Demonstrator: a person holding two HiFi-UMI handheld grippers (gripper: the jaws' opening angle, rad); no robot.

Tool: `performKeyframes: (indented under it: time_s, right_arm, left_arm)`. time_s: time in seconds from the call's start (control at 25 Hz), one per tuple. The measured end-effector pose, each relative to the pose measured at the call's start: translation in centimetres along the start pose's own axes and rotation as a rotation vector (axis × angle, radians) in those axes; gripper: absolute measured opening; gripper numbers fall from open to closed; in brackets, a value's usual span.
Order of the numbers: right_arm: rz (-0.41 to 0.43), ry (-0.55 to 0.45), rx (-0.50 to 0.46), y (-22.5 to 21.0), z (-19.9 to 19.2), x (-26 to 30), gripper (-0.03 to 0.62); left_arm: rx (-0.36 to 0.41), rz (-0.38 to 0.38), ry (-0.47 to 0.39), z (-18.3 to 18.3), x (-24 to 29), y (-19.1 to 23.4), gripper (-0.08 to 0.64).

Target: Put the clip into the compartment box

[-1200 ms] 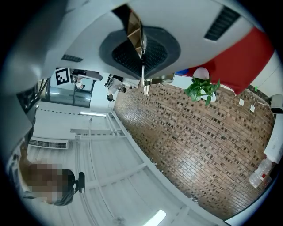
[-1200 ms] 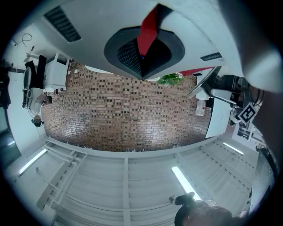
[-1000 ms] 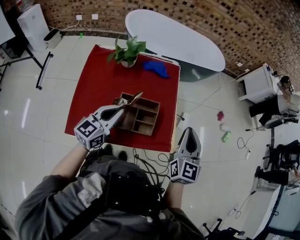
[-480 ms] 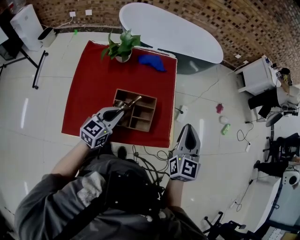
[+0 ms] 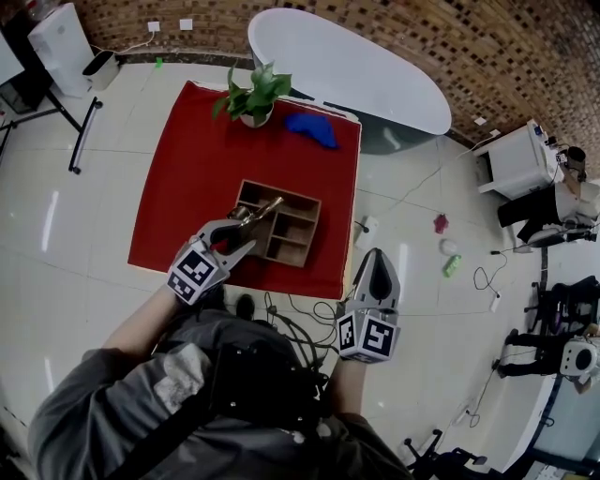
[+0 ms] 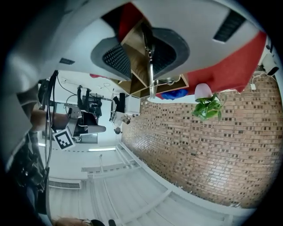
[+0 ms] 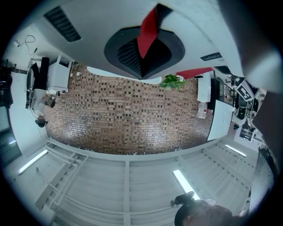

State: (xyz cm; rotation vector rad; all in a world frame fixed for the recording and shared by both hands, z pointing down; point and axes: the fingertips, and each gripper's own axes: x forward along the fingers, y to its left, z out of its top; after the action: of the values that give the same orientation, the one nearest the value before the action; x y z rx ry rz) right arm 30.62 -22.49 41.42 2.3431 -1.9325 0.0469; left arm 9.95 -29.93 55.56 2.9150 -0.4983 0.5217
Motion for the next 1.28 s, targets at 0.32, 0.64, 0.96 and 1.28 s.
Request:
performKeyframes:
  time_s: [0.32, 0.64, 0.96, 1.28]
  right_arm:
    - [0.019, -0.002, 0.000, 2.0, 0.2, 0.1, 0.018]
    - [0.010, -0.022, -0.010, 3.4, 0.8, -0.2, 0.018]
    - [0.019, -0.025, -0.048, 5.6, 1.7, 0.5, 0.018]
    - [0.061, -0.027, -0.057, 7.6, 2.1, 1.6, 0.019]
  left_arm:
    - [0.230, 0.112, 0.015, 0.7, -1.7, 0.3, 0.298]
    - [0.022, 0.154, -0.186, 4.9, -5.6, 3.1, 0.298]
    - [-0.119, 0.234, -0.309, 9.2, -11.1, 7.3, 0.279]
    - [-0.190, 0.248, -0.330, 9.8, -13.2, 8.7, 0.262]
